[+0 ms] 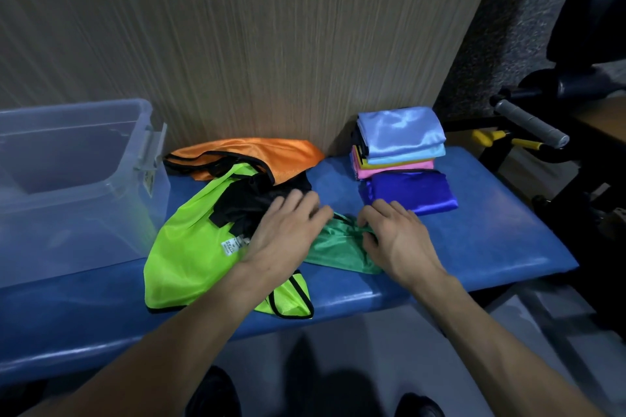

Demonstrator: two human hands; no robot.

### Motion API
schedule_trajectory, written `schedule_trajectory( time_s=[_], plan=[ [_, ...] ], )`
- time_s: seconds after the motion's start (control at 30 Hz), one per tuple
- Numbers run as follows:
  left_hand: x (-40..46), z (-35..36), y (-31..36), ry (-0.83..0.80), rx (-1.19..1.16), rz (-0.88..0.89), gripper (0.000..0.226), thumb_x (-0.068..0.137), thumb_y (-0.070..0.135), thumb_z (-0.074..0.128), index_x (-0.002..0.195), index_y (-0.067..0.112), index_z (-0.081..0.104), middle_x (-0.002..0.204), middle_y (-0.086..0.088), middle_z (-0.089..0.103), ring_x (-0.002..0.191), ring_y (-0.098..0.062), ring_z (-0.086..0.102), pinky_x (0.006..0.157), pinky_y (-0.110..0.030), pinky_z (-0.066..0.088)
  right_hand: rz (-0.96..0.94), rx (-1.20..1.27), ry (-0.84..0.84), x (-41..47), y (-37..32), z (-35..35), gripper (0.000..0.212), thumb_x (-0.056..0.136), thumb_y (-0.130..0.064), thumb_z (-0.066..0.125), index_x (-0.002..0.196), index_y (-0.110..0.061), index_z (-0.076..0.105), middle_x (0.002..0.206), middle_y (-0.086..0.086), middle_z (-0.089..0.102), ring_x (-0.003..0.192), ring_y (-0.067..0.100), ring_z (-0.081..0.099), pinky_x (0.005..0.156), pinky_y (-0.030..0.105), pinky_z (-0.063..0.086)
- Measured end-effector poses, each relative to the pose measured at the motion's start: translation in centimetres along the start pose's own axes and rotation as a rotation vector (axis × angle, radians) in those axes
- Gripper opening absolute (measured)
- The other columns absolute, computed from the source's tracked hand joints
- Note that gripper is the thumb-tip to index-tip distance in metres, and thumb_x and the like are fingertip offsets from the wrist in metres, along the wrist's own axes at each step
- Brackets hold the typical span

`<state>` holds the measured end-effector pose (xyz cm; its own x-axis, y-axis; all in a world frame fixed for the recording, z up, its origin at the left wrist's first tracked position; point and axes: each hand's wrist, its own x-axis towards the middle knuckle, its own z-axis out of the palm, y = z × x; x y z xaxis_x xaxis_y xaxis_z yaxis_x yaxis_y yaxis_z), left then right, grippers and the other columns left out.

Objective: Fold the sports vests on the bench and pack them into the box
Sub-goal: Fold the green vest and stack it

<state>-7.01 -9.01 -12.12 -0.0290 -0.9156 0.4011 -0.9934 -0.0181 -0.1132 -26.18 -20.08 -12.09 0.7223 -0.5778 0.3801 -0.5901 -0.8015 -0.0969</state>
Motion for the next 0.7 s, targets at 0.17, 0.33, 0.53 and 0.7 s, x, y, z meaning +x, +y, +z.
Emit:
schedule_trajectory(
  time_s=[0.17, 0.33, 0.53, 0.7],
  plan=[
    [0.9, 0.3, -0.5, -0.042, -0.095, 0.101, 0.059, 0.077, -0.003, 0.069, 0.129, 0.025, 0.060, 0.117, 0.007, 0.051, 0.105, -0.021, 0.043, 0.081, -0.035, 0.040, -0.048, 0.090, -0.013, 0.3, 0.9, 0.1, 0.018, 0.075, -0.011, 0.068, 0.087, -0.017, 0.058, 0.085, -0.001, 0.054, 0.080, 0.026, 0.051, 0.066, 0.041, 0.046],
    [1.7, -0.1, -0.3, -0.090, -0.222, 0.069, 0.049, 0.078, -0.003, 0.063, 0.116, 0.027, 0.058, 0.114, 0.010, 0.051, 0.106, -0.019, 0.040, 0.087, -0.038, 0.037, -0.125, 0.150, -0.048, 0.6, 1.4, 0.0, 0.018, 0.073, -0.010, 0.064, 0.087, -0.019, 0.058, 0.085, -0.005, 0.054, 0.079, 0.022, 0.047, 0.066, 0.044, 0.046],
    [1.7, 0.4, -0.1, -0.085, -0.275, 0.008, 0.040, 0.072, -0.001, 0.062, 0.098, 0.026, 0.050, 0.101, 0.010, 0.045, 0.101, -0.019, 0.039, 0.080, -0.038, 0.038, -0.119, 0.347, -0.379, 2.9, 1.6, -1.6, 0.019, 0.086, -0.033, 0.072, 0.104, -0.029, 0.071, 0.088, -0.010, 0.052, 0.094, 0.017, 0.044, 0.083, 0.036, 0.043],
    [1.7, 0.3, -0.5, -0.129, -0.317, 0.006, 0.040, 0.078, 0.000, 0.063, 0.108, 0.026, 0.056, 0.105, 0.010, 0.045, 0.103, -0.019, 0.036, 0.083, -0.044, 0.042, -0.161, 0.391, -0.517, 4.9, 1.6, -2.5, 0.015, 0.082, -0.028, 0.082, 0.082, -0.023, 0.068, 0.085, -0.005, 0.053, 0.085, 0.018, 0.054, 0.073, 0.023, 0.041]
  ],
)
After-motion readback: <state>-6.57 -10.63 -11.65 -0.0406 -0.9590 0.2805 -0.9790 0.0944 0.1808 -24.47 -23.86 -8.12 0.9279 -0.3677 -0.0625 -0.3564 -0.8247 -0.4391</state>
